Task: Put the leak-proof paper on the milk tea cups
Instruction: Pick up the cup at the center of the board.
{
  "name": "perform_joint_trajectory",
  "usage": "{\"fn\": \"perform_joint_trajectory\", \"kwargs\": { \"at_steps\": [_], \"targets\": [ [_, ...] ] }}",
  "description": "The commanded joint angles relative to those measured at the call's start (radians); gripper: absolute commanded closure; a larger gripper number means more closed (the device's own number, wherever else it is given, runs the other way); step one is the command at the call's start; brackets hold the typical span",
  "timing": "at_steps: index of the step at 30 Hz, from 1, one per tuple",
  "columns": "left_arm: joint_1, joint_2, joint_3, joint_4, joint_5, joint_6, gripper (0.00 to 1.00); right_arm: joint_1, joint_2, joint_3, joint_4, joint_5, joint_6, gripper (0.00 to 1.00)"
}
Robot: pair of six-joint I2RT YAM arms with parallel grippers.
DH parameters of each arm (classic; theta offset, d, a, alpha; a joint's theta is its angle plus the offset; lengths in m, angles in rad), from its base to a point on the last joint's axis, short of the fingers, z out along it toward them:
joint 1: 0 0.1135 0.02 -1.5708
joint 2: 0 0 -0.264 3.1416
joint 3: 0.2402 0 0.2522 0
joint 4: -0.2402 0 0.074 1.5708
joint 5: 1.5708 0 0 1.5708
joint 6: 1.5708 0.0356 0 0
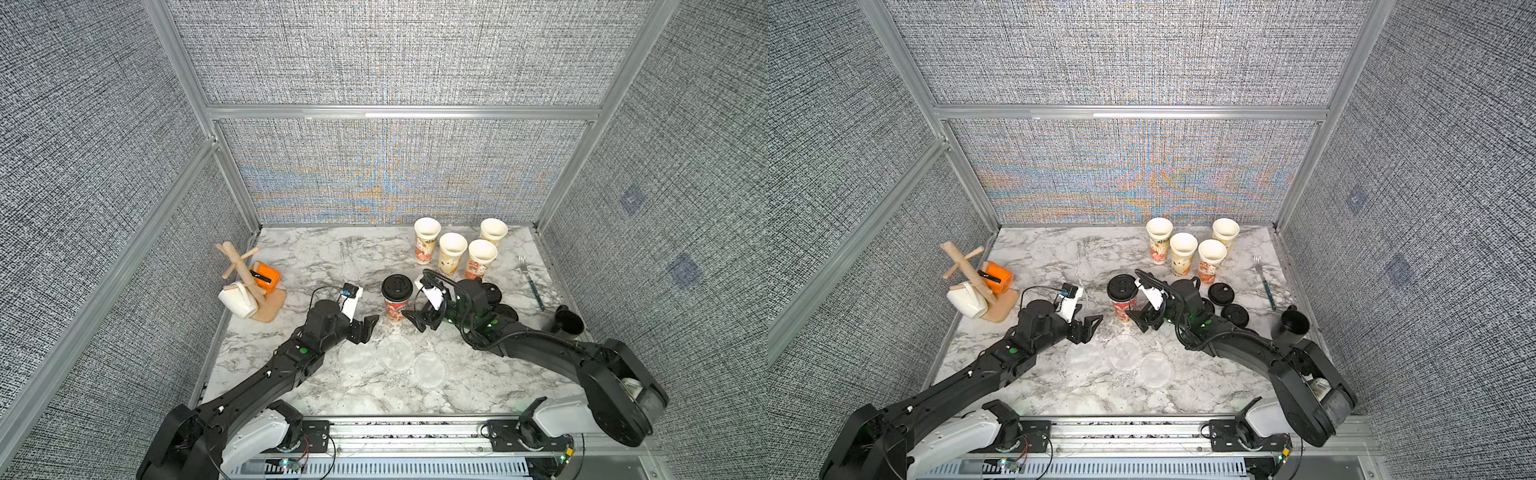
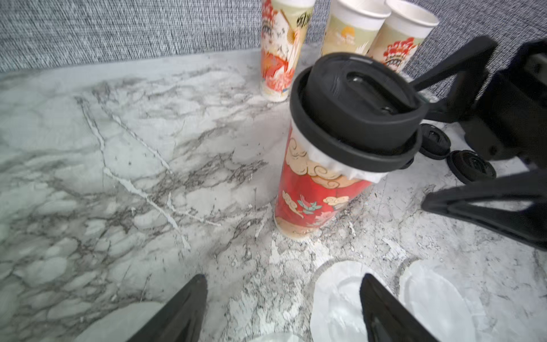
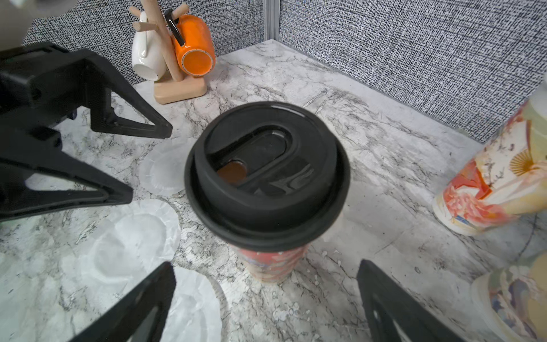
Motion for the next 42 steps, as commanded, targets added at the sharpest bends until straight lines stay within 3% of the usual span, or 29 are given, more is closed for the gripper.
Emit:
{"fn": "perform_joint_trajectory", "kwargs": {
  "at_steps": [1, 4, 9, 30, 42],
  "targets": [
    [-0.002, 0.036, -0.010, 0.216, 0.084, 0.100, 0.18, -0.015, 0.032, 0.021, 0.062, -0.089, -0.061, 0.02],
    [-0.002, 0.128, 0.016, 0.253, 0.183, 0.128, 0.18, -0.027, 0.058, 0.021, 0.087, -0.130, -0.084, 0.02],
    [-0.002, 0.249, 0.054, 0.284, 0.223, 0.170, 0.18, -0.054, 0.095, 0.025, 0.122, -0.169, -0.075, 0.02],
    [-0.002, 0.563, 0.194, 0.344, 0.182, 0.296, 0.18, -0.066, 0.276, 0.194, 0.072, -0.235, -0.131, 0.05],
    [-0.002, 0.604, 0.211, 0.369, 0.120, 0.312, 0.19, -0.057, 0.330, 0.251, 0.040, -0.299, -0.137, 0.06]
  ]
}}
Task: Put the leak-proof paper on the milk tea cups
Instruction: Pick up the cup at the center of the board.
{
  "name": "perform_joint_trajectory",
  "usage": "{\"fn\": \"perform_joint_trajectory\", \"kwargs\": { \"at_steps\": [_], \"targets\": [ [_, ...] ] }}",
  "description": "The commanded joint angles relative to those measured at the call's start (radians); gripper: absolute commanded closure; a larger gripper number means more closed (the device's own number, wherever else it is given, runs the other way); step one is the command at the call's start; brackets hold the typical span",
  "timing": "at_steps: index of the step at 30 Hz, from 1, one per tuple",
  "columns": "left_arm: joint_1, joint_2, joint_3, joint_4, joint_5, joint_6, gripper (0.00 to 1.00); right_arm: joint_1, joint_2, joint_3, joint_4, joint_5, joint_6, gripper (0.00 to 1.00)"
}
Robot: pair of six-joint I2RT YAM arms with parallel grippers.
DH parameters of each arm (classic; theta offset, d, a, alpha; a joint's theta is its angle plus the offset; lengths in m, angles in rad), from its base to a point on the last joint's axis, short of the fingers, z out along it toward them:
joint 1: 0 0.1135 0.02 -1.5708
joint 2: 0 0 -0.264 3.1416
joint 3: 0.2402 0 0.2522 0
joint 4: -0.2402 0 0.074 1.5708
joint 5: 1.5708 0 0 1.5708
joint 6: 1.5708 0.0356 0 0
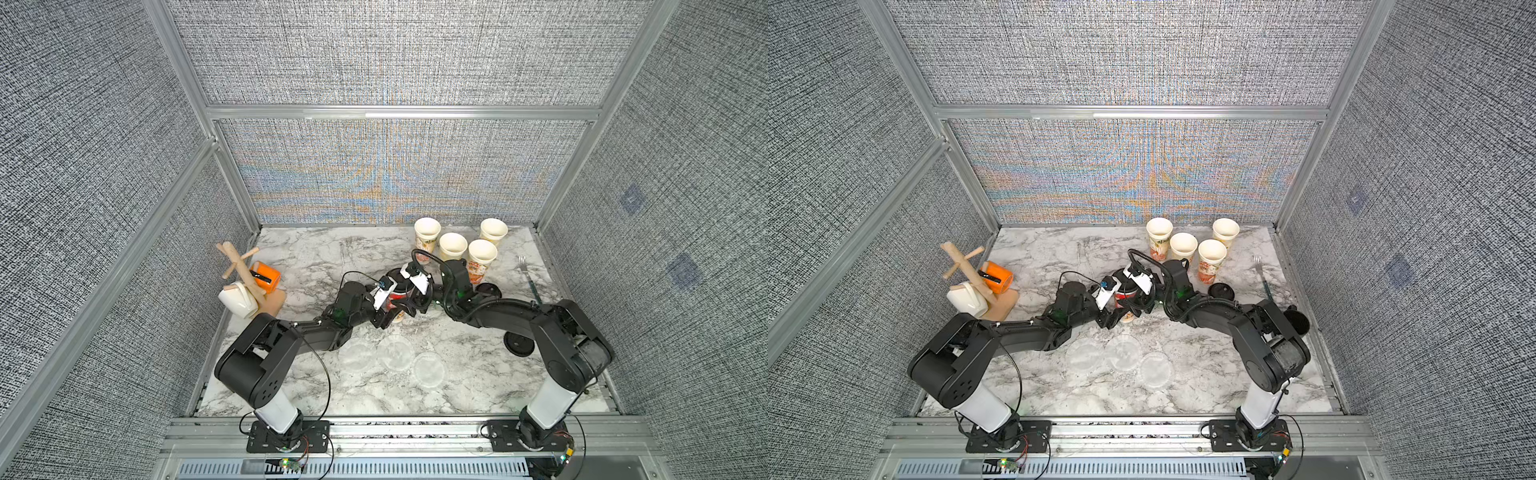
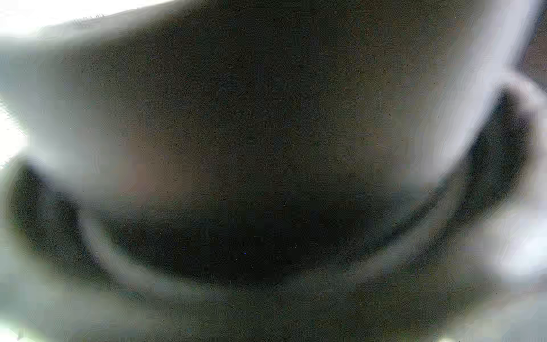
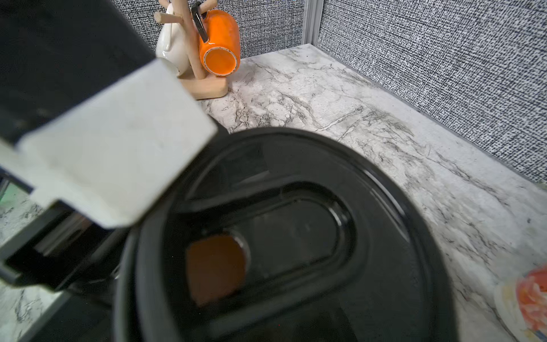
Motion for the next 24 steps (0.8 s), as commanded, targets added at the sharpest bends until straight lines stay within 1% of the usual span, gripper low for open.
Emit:
{"fn": "perform_joint_trajectory", "kwargs": {
  "at_steps": [1, 6, 18, 24],
  "targets": [
    [0.001, -0.007, -0.007, -0.006, -0.040, 0.012, 0.19, 0.009, 0.011, 0.015, 0.000, -0.057, -0.020, 0.06],
    [0.001, -0.003, 0.004, -0.004, -0.039, 0.011, 0.19, 0.014, 0.021, 0.021, 0.013, -0.052, 0.003, 0.06],
    [0.001, -0.023, -0.013, -0.010, -0.036, 0.013, 0.19, 0.039, 0.050, -0.002, 0.153, -0.008, 0.147, 0.06],
    [0.001, -0.048, -0.019, -0.016, -0.039, 0.021, 0.19, 0.045, 0.050, -0.017, 0.184, 0.004, 0.174, 0.14]
  ]
}}
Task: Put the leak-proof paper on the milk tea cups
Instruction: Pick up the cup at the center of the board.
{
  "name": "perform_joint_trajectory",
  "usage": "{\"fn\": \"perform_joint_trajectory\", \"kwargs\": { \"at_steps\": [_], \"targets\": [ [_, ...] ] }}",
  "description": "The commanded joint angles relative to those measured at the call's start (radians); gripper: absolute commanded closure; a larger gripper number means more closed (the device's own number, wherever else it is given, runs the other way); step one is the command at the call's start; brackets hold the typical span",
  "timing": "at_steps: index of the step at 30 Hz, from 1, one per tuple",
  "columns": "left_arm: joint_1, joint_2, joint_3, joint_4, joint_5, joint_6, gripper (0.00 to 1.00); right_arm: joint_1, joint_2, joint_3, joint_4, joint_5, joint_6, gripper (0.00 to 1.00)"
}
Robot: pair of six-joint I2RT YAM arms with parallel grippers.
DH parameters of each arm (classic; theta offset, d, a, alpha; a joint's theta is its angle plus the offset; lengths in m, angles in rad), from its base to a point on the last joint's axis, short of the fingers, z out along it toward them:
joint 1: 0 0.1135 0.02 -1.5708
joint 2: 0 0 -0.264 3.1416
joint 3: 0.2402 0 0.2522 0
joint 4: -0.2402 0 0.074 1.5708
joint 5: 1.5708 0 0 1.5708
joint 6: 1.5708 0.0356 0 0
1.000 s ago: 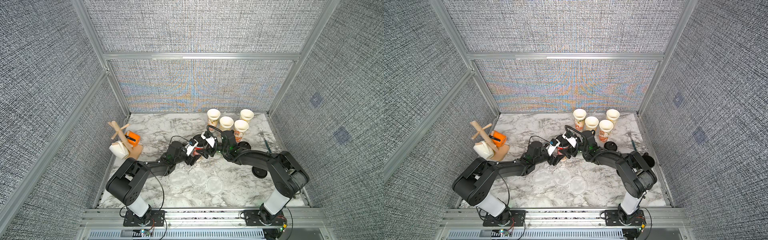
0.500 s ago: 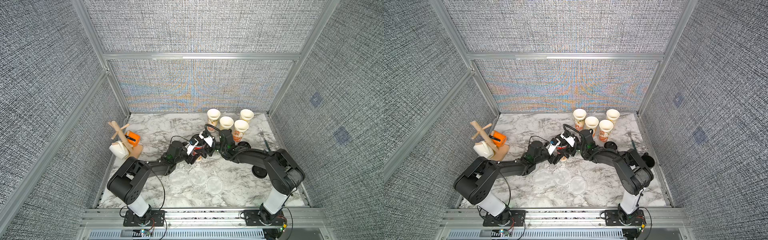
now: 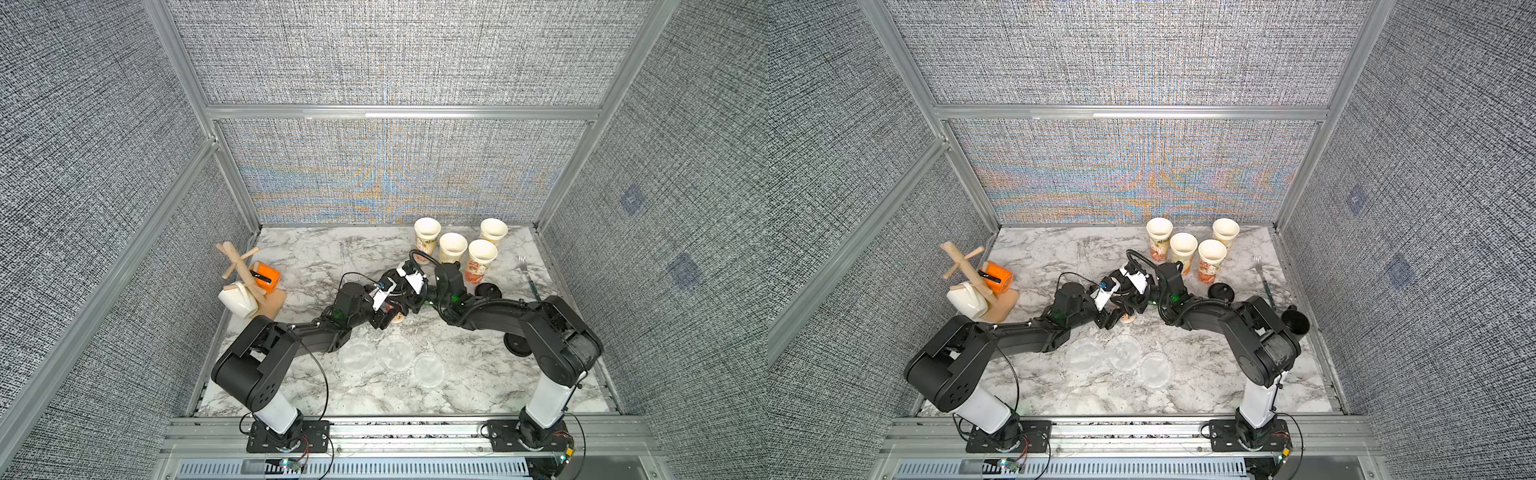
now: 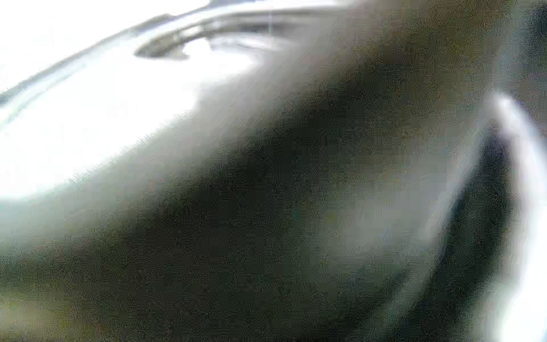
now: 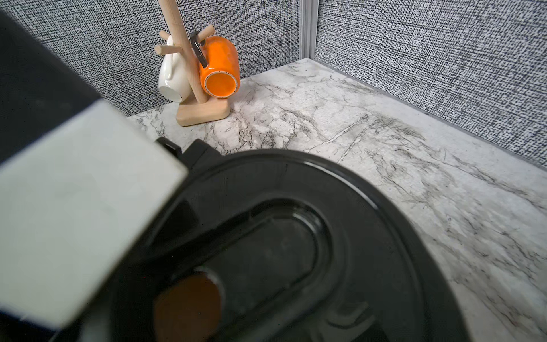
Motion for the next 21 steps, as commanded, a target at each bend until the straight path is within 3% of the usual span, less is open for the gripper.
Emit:
{"fn": "perform_joint_trajectory", "kwargs": {
  "at_steps": [1, 13, 21],
  "targets": [
    [0.001, -0.027, -0.003, -0.010, -0.024, 0.012, 0.19, 0.006, -0.005, -0.003, 0.031, -0.024, 0.020, 0.15],
    [0.001, -0.264, -0.042, -0.161, -0.146, -0.013, 0.17, 0.015, -0.037, 0.000, 0.099, 0.009, 0.068, 0.18],
    [0.001, -0.594, -0.130, -0.287, -0.331, -0.157, 0.17, 0.040, 0.041, 0.196, 0.090, 0.086, 0.077, 0.18]
  ]
}}
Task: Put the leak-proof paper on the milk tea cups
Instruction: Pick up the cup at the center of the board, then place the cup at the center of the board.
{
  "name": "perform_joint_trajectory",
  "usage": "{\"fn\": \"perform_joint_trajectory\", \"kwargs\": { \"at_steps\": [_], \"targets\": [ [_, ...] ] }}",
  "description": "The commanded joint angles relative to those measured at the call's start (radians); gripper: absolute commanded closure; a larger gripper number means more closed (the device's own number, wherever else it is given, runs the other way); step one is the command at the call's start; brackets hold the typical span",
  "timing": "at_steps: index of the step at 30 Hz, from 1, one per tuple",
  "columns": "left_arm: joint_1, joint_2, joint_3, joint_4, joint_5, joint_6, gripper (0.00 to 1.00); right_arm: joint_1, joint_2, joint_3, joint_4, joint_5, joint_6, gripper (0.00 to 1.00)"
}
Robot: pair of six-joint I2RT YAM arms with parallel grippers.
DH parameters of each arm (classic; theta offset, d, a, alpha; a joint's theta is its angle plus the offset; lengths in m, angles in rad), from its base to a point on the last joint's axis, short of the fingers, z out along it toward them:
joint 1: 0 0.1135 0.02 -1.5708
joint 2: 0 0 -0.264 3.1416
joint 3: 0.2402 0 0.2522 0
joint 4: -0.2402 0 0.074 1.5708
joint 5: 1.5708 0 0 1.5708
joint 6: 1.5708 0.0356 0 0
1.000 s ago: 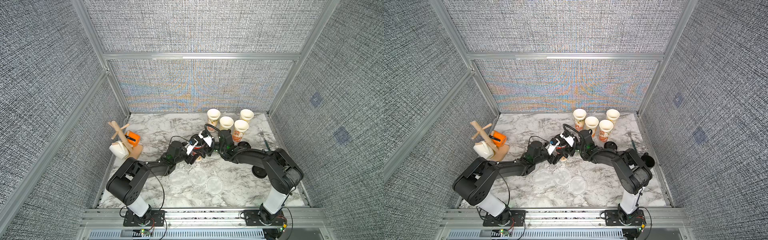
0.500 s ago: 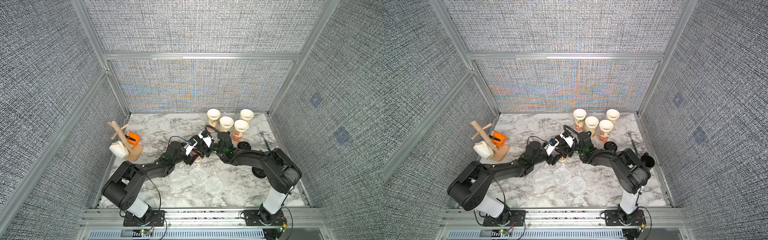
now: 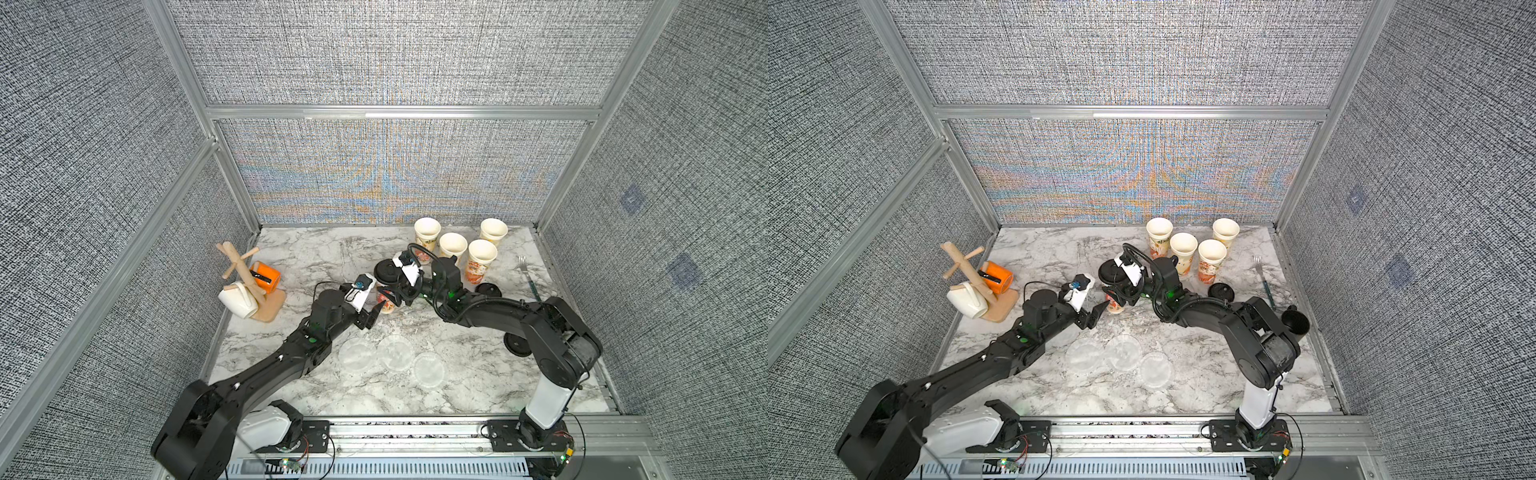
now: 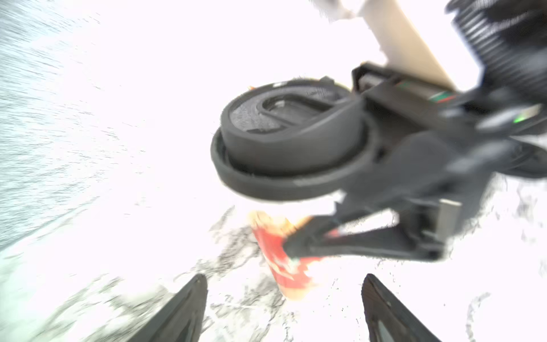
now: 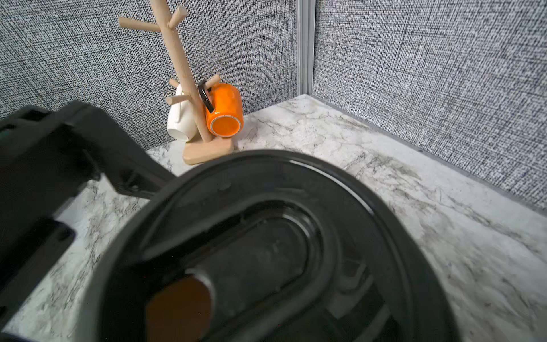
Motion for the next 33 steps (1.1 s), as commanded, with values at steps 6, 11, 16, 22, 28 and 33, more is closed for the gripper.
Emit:
{"fn": "perform_joint_trajectory", "kwargs": {
  "at_steps": [6, 11, 16, 22, 28, 33],
  "targets": [
    [0.001, -0.272, 0.006, -0.279, -0.283, -0.198, 0.16, 0.029, 0.217, 0.425, -0.106, 0.151, -0.029, 0.18],
    [0.001, -0.337, 0.005, -0.319, -0.335, -0.209, 0.16, 0.033, 0.441, 0.777, -0.252, 0.243, -0.037, 0.18],
    [0.001, -0.345, 0.008, -0.331, -0.328, -0.205, 0.15, 0.033, 0.635, 1.091, -0.420, 0.287, -0.047, 0.18],
    [0.001, -0.325, 0.002, -0.315, -0.320, -0.204, 0.16, 0.028, 0.768, 1.362, -0.633, 0.301, -0.027, 0.17],
    [0.001, -0.315, 0.000, -0.308, -0.309, -0.209, 0.16, 0.023, 0.719, 1.317, -0.756, 0.326, 0.045, 0.17],
    [0.001, -0.332, -0.002, -0.311, -0.294, -0.220, 0.16, 0.037, 0.589, 1.078, -0.699, 0.387, 0.100, 0.17]
  ]
}}
